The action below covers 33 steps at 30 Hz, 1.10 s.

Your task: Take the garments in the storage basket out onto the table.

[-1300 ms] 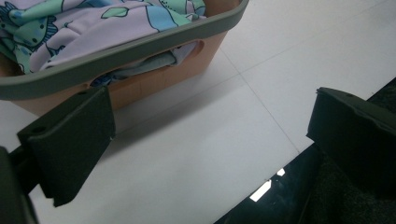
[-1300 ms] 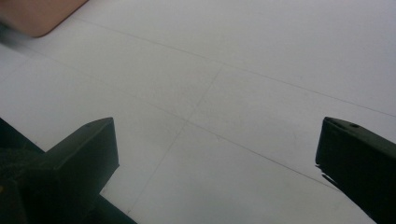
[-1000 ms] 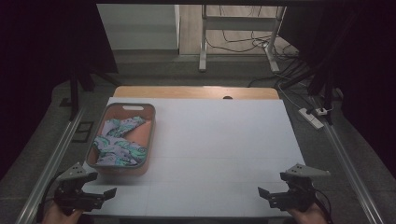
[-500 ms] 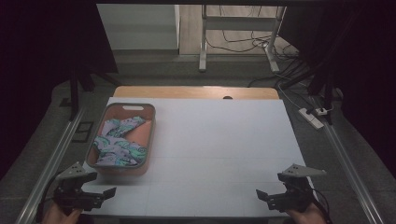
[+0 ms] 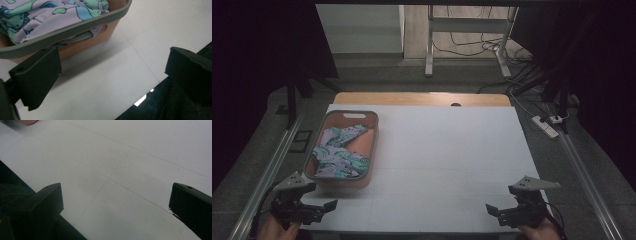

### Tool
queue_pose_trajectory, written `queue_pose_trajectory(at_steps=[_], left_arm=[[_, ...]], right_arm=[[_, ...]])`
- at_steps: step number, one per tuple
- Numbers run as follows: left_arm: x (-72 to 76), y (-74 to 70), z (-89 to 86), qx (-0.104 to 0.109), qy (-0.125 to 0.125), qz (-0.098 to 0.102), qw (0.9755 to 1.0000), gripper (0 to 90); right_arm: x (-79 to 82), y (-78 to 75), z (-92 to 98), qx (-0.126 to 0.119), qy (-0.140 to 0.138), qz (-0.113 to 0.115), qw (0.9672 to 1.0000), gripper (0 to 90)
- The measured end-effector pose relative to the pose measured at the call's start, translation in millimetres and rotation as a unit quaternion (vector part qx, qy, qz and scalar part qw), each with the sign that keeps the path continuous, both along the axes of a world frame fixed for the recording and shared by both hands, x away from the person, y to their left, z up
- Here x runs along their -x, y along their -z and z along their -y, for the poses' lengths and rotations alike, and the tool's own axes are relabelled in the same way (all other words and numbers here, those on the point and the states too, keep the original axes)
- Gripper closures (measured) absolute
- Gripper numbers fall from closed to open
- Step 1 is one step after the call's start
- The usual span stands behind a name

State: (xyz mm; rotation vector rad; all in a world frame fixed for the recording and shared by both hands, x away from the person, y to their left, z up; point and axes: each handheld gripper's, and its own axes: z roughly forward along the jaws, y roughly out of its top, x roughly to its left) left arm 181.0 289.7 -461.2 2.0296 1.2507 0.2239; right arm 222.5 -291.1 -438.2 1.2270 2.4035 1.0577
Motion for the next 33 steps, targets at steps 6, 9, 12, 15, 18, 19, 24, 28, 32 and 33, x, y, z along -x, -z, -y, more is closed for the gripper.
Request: queue_pose_trajectory(at_steps=[6,9,12,15,18,19,24,28,32,33], left_arm=[[-3.3,0.5,-0.4,-0.005,0.003,0.001,1.0,0.0],[-4.3,-0.5,-0.2,-0.011,0.004,0.009,0.9999,0.0],[-6.4,-2.4,0.1,-0.013,0.003,0.009,0.9999,0.0],[-8.5,-2.7,0.8,-0.008,0.004,0.01,0.9999,0.1],[-10.0,-3.1,1.8,-0.006,0.004,0.01,0.9999,0.1],[-12.1,-3.2,2.2,-0.005,0.003,0.01,0.9999,0.1],[-17.0,-3.9,2.7,-0.003,0.0,0.011,0.9999,0.1],[-22.1,-5.7,3.1,-0.003,-0.003,0.014,0.9999,0.1],[-28.3,-7.2,5.4,-0.01,-0.002,0.016,0.9998,0.2],[-29.8,-7.4,5.6,-0.011,-0.003,0.017,0.9998,0.2]], right_arm=[[0.0,0.3,-0.5,0.001,-0.001,-0.001,1.0,0.0],[-0.2,0.4,-0.6,0.001,-0.002,-0.002,1.0,0.0],[-0.3,0.6,-1.0,0.004,-0.003,-0.003,1.0,0.0],[-0.3,0.6,-1.2,0.005,-0.004,-0.003,1.0,0.0],[-0.4,0.7,-1.2,0.005,-0.004,-0.004,1.0,0.0],[-0.5,0.8,-1.2,0.006,-0.006,-0.004,1.0,0.0],[-0.6,0.9,-1.4,0.006,-0.007,-0.005,0.9999,0.0],[-1.0,1.1,-1.4,0.005,-0.006,-0.008,0.9999,0.0],[-1.3,1.2,-1.0,0.003,-0.007,-0.009,0.9999,0.0],[-1.5,1.3,-0.8,0.002,-0.008,-0.009,0.9999,0.0]])
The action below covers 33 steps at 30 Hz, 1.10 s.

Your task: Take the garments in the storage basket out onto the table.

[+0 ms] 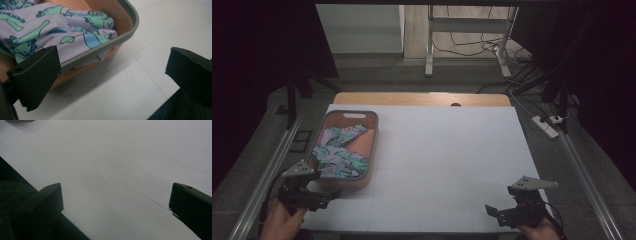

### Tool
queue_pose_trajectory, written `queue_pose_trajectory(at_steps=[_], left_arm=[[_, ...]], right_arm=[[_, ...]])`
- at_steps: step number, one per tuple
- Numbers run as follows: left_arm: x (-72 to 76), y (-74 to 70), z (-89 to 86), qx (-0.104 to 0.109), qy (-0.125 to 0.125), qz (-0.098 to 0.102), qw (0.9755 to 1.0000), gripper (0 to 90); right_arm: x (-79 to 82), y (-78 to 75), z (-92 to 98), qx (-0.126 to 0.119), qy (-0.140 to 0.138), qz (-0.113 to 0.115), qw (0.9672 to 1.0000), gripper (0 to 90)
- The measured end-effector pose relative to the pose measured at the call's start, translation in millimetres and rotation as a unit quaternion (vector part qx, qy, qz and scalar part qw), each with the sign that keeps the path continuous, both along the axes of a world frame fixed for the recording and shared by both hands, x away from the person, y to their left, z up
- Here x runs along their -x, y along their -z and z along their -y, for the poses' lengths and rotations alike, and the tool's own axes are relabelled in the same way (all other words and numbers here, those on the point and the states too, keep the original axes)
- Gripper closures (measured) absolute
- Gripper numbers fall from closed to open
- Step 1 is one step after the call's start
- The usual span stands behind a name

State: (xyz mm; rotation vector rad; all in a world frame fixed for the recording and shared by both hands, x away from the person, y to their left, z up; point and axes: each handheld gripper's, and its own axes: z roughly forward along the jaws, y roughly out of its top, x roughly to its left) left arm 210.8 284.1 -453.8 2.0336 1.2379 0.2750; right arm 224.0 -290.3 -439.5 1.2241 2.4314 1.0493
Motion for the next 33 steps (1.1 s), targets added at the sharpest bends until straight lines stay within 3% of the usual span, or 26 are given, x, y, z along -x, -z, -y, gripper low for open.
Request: queue_pose_trajectory(at_steps=[14,23,33], left_arm=[[-21.3,-0.3,-1.9,-0.007,-0.012,-0.002,0.9999,0.3],[-43.0,3.2,-0.2,-0.026,-0.008,-0.019,0.9994,1.1],[-61.1,4.8,-4.5,-0.043,-0.013,-0.023,0.9987,0.7]], right_arm=[[-0.4,0.2,-0.1,0.0,0.0,-0.004,1.0,0.0],[-0.6,0.4,-0.5,0.002,-0.001,-0.005,1.0,0.0],[-0.7,0.6,-0.9,0.004,-0.001,-0.005,1.0,0.0]])
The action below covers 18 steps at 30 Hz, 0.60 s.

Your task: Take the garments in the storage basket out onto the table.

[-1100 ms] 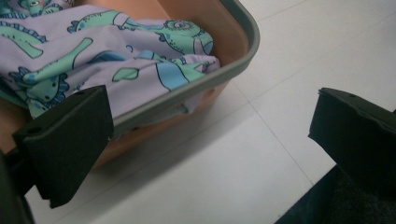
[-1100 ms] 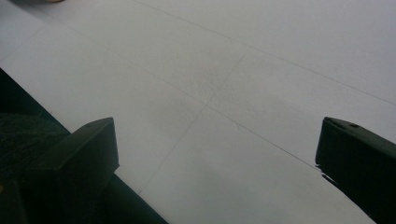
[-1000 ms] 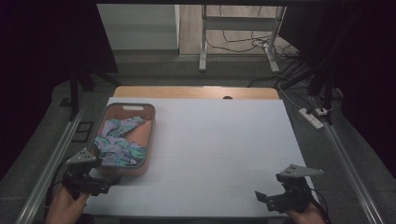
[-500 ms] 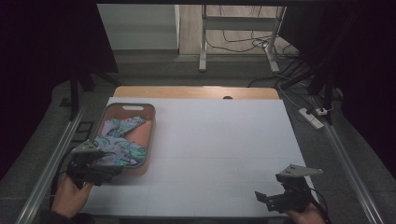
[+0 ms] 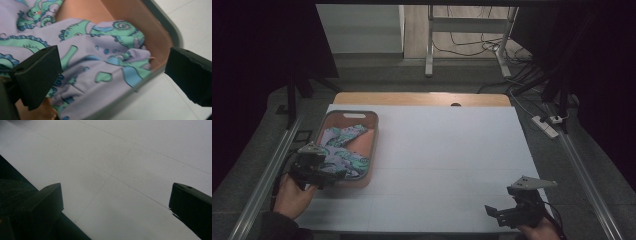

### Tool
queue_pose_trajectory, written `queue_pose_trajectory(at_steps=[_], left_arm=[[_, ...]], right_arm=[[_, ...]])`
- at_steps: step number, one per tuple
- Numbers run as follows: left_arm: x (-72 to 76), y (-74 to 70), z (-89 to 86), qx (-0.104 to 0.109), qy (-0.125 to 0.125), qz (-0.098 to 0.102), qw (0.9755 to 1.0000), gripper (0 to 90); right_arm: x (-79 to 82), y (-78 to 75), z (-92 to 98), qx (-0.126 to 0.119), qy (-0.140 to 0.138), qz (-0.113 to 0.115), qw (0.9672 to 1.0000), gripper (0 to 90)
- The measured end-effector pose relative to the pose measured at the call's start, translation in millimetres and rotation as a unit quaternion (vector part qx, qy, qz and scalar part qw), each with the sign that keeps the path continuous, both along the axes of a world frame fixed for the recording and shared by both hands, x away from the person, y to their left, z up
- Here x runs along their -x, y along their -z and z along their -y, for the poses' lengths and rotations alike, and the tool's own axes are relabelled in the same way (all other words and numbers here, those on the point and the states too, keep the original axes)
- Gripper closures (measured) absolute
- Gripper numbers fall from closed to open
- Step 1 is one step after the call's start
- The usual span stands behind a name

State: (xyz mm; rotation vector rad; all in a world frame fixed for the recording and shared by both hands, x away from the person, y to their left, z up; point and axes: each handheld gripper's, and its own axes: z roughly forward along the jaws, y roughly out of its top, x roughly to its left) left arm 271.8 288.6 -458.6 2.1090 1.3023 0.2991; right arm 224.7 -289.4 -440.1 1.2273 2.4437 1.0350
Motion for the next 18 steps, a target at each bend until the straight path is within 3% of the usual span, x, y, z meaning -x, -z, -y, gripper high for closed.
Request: queue_pose_trajectory(at_steps=[10,11,14,16,17,18], left_arm=[[-25.8,5.4,-3.9,-0.021,-0.022,-0.013,0.9994,0.0],[-32.5,5.1,-4.3,-0.027,-0.028,-0.031,0.9988,0.0],[-39.3,5.0,-4.7,-0.039,-0.031,-0.039,0.998,0.0],[-46.8,6.2,-5.5,-0.052,-0.034,-0.055,0.9966,0.0],[-54.3,8.5,-7.6,-0.051,-0.032,-0.073,0.9955,0.4],[-54.3,8.5,-7.6,-0.051,-0.032,-0.073,0.9955,0.9]], right_arm=[[-0.5,0.4,-0.7,0.004,-0.001,-0.002,1.0,0.0],[-0.5,0.5,-0.9,0.004,-0.001,-0.003,1.0,0.0],[-0.6,0.6,-1.1,0.005,-0.001,-0.003,1.0,0.0],[-0.5,0.6,-1.3,0.005,-0.001,-0.004,1.0,0.0],[-0.5,0.6,-1.3,0.005,-0.001,-0.004,1.0,0.0],[-0.5,0.6,-1.3,0.005,-0.001,-0.004,1.0,0.0]])
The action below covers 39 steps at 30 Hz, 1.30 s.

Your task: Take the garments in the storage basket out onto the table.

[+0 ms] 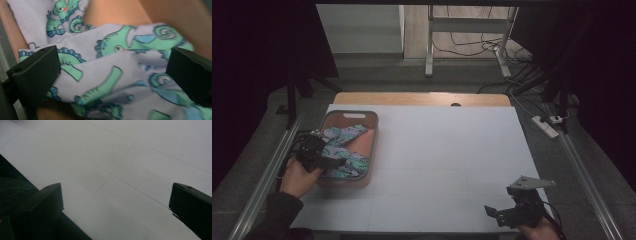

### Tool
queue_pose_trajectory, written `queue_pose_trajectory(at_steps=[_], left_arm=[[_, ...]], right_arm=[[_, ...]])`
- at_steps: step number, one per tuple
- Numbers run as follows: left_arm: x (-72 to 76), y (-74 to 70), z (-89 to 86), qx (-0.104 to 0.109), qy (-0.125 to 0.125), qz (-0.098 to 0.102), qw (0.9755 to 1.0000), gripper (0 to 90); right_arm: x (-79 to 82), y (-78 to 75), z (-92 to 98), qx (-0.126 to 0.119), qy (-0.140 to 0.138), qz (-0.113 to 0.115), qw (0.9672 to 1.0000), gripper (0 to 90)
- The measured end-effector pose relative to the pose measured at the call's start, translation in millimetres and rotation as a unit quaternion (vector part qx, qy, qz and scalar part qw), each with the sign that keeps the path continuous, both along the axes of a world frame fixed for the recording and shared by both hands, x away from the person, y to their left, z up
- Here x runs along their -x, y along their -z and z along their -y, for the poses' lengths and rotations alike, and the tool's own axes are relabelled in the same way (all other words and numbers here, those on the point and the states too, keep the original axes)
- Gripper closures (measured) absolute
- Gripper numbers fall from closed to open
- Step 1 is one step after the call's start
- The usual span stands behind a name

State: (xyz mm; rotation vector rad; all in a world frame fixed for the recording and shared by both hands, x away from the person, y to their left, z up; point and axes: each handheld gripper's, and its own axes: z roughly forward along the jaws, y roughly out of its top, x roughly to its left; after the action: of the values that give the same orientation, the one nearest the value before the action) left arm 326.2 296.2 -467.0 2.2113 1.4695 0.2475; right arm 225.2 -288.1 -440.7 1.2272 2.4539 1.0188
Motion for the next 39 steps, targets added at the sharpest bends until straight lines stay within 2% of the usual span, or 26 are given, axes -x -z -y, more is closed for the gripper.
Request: queue_pose_trajectory(at_steps=[1,2,5,6,9,11,13,16,19,20,21,22,24,25,28,29,30,31,32,34,35,36,37,39], left_arm=[[-7.1,2.6,-2.2,0.008,0.007,-0.022,0.9997,1.1],[-7.1,2.6,-2.2,0.008,0.007,-0.022,0.9997,1.1],[-16.7,6.9,-3.7,0.019,0.022,-0.05,0.9983,0.6],[-22.8,10.4,-3.0,0.019,0.028,-0.064,0.9973,0.0],[-30.0,14.1,0.1,0.004,0.038,-0.092,0.995,0.0],[-31.5,14.4,1.3,0.0,0.041,-0.098,0.9944,0.0],[-34.4,16.6,4.7,-0.014,0.045,-0.111,0.9927,0.0],[-36.2,20.4,11.6,-0.046,0.068,-0.132,0.9878,0.0],[-35.8,24.4,16.5,-0.069,0.09,-0.148,0.9825,0.0],[-35.8,26.0,18.0,-0.073,0.092,-0.154,0.9811,0.0],[-37.2,28.3,19.4,-0.083,0.093,-0.167,0.978,1.1],[-37.2,28.3,19.4,-0.083,0.093,-0.167,0.978,2.6],[-39.3,30.6,19.8,-0.092,0.09,-0.18,0.9751,5.7],[-41.1,31.6,19.1,-0.095,0.081,-0.188,0.9741,10.8],[-41.3,31.8,20.0,-0.106,0.076,-0.189,0.9733,16.4],[-40.6,31.6,21.3,-0.114,0.074,-0.187,0.9729,23.2],[-39.8,31.4,22.6,-0.124,0.073,-0.182,0.9727,23.2],[-39.0,30.9,23.6,-0.129,0.072,-0.178,0.9728,34.5],[-38.2,30.2,23.7,-0.131,0.072,-0.175,0.9732,34.5],[-37.2,28.8,22.0,-0.129,0.066,-0.17,0.9747,47.5],[-37.3,28.0,18.2,-0.117,0.052,-0.17,0.977,59.5],[-37.3,28.0,18.2,-0.117,0.052,-0.17,0.977,62.1],[-37.3,27.4,15.2,-0.101,0.038,-0.174,0.9787,64.0],[-37.4,27.2,13.9,-0.094,0.033,-0.176,0.9792,66.1]], right_arm=[[0.0,0.0,0.0,0.0,0.0,0.0,1.0,0.0],[0.0,0.0,0.0,0.0,0.0,0.0,1.0,0.0],[-0.2,0.1,-0.1,0.001,-0.001,-0.001,1.0,0.0],[-0.2,0.2,-0.4,0.002,0.0,-0.002,1.0,0.0],[-0.4,0.2,-0.4,0.006,-0.003,0.0,1.0,0.0],[-0.3,0.2,-0.4,0.006,-0.003,0.0,1.0,0.0],[-0.4,0.3,-0.4,0.005,-0.003,-0.001,1.0,0.0],[-0.3,0.4,-0.6,0.005,-0.004,0.0,1.0,0.0],[-0.3,0.4,-0.9,0.007,-0.005,0.0,1.0,0.0],[-0.3,0.5,-1.0,0.007,-0.004,0.0,1.0,0.0],[-0.2,0.4,-1.2,0.007,-0.004,-0.001,1.0,0.0],[-0.2,0.4,-1.2,0.007,-0.004,-0.001,1.0,0.0],[0.0,0.5,-1.6,0.008,-0.004,0.0,1.0,0.0],[0.1,0.4,-1.7,0.009,-0.004,0.0,0.9999,0.0],[0.1,0.5,-1.7,0.01,-0.005,0.0,0.9999,0.0],[0.2,0.3,-1.6,0.012,-0.005,-0.001,0.9999,0.0],[0.2,0.3,-1.6,0.012,-0.005,-0.001,0.9999,0.0],[0.4,0.6,-1.7,0.012,-0.005,0.001,0.9999,0.0],[0.4,0.6,-1.7,0.012,-0.005,0.001,0.9999,0.0],[0.6,0.6,-1.9,0.013,-0.006,0.001,0.9999,0.0],[0.7,0.6,-2.0,0.013,-0.006,0.002,0.9999,0.0],[0.7,0.6,-2.0,0.013,-0.006,0.002,0.9999,0.0],[0.5,0.6,-2.1,0.014,-0.006,0.001,0.9999,0.0],[0.3,0.6,-2.2,0.014,-0.006,0.0,0.9999,0.0]])
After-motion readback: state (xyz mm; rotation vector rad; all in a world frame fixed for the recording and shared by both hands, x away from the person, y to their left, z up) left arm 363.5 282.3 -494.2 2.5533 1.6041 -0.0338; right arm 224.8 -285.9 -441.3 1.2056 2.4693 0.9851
